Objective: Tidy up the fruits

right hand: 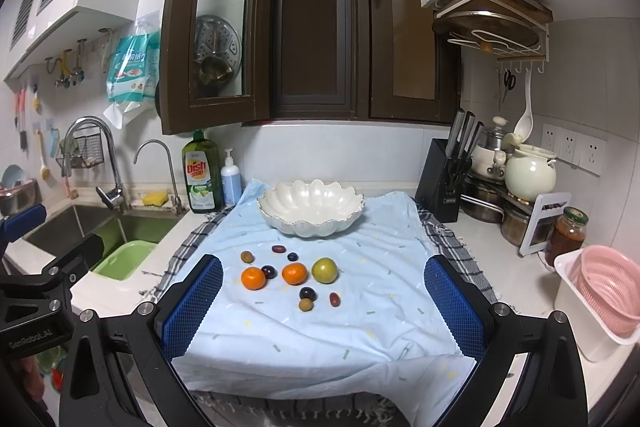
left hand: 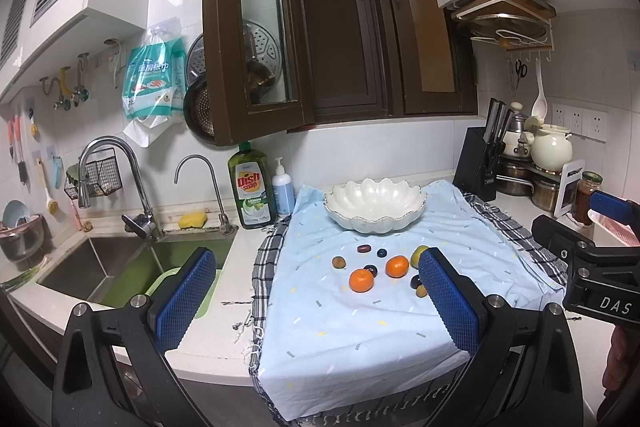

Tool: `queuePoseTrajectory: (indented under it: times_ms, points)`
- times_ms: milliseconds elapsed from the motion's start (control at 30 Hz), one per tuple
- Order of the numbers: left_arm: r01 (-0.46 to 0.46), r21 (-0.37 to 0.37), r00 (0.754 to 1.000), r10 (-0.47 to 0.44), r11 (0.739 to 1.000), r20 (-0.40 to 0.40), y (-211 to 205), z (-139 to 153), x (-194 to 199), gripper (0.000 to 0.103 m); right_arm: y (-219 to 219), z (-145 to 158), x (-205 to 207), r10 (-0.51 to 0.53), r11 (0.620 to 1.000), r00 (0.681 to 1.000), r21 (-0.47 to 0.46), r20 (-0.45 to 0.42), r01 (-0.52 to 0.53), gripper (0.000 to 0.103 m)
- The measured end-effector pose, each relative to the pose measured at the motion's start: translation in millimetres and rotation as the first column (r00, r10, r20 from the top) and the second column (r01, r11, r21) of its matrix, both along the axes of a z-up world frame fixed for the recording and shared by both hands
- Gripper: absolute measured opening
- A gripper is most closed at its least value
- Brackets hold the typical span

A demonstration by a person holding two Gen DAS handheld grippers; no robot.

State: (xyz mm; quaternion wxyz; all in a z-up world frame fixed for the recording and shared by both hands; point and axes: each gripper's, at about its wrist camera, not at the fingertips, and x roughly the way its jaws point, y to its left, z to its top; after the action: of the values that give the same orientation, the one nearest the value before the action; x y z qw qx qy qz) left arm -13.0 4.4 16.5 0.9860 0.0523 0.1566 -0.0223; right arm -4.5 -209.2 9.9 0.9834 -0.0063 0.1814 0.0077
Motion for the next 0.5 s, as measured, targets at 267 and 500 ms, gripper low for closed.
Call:
queuePoseTrajectory:
  times_ms: [267,500]
  points:
    - [0.0,0.0,1.0,0.0,1.0,0.002,0.2,-0.7,-0.4,0.103,0.6,-0.4,-0.3,-0.001,1.0,1.0,-0.001,0.0,0.001,0.102]
    - [0.001,0.0,1.0,-0.001,1.0,0.001,-0.3,-1.5,-0.7,0.103,0.7,-0.3,-0.4,-0.001,1.0,1.0,-0.001,0.0,0.001,0.102]
